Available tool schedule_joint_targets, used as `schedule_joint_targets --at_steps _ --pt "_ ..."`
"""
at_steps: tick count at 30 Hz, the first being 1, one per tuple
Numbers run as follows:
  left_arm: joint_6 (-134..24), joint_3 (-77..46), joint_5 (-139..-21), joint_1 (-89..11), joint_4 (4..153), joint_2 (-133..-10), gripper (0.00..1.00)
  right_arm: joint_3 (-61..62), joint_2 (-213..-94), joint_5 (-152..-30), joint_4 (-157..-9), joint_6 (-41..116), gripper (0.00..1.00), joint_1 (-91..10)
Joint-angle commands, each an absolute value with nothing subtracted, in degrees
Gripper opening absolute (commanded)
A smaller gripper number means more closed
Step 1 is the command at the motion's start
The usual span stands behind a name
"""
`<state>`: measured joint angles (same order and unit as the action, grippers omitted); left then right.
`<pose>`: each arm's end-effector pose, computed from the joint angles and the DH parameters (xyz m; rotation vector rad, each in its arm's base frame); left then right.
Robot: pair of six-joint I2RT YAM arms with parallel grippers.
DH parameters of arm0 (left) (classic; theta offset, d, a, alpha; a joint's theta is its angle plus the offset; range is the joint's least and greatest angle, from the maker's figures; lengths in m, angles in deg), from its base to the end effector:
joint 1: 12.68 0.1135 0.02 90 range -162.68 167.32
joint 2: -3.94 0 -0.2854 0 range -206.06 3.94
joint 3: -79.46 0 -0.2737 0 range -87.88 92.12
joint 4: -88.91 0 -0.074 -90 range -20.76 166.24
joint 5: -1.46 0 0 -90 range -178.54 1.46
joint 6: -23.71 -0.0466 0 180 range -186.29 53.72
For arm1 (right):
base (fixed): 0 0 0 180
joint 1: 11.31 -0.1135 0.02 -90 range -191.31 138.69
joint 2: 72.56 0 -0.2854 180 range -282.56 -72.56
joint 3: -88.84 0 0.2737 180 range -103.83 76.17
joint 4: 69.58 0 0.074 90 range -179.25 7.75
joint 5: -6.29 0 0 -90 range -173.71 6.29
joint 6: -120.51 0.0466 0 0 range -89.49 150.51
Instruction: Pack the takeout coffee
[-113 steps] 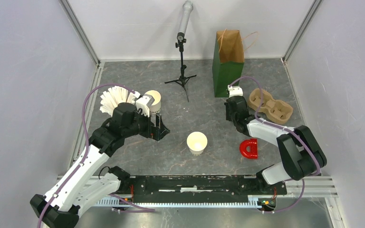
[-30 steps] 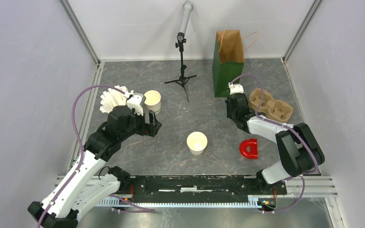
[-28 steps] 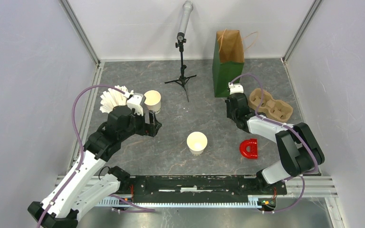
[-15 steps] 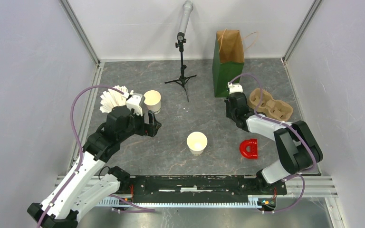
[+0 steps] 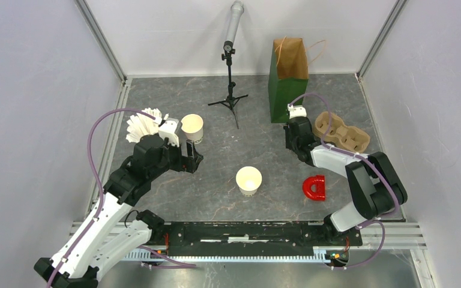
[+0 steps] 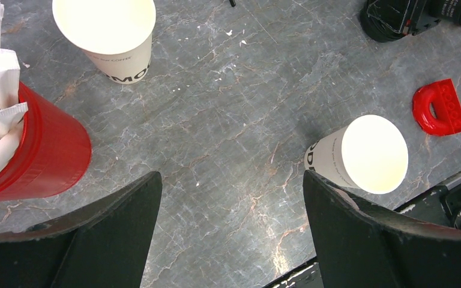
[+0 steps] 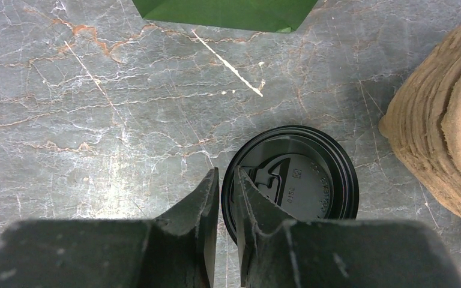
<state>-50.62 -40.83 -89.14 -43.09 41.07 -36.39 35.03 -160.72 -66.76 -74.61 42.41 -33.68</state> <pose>0.1440 -0.0839 0.3316 0.2633 2.0866 -0.4800 0.3089 0.1124 0.1691 -0.0467 2.2225 -0.0068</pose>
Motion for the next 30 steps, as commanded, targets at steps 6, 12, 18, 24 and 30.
schedule_joint_targets --at_steps 6,12,18,24,30 --pt "-49.7 -40.9 -90.2 -43.3 42.3 -35.9 0.93 32.5 -161.7 -66.7 -74.3 43.0 0.21 -33.4" --pt "-49.7 -40.9 -90.2 -43.3 42.2 -35.9 0.93 32.3 -161.8 -66.7 -74.6 43.0 0.20 -33.3" --pt "-49.7 -40.9 -90.1 -43.3 42.3 -35.9 0.92 32.4 -161.9 -66.5 -75.0 43.1 0.18 -33.2" --pt "-49.7 -40.9 -90.0 -43.3 42.2 -35.8 0.92 32.2 -162.2 -66.2 -75.5 43.4 0.18 -33.1" --pt "-49.7 -40.9 -90.0 -43.3 42.2 -35.8 0.92 32.2 -162.3 -66.5 -75.5 43.5 0.14 -33.0"
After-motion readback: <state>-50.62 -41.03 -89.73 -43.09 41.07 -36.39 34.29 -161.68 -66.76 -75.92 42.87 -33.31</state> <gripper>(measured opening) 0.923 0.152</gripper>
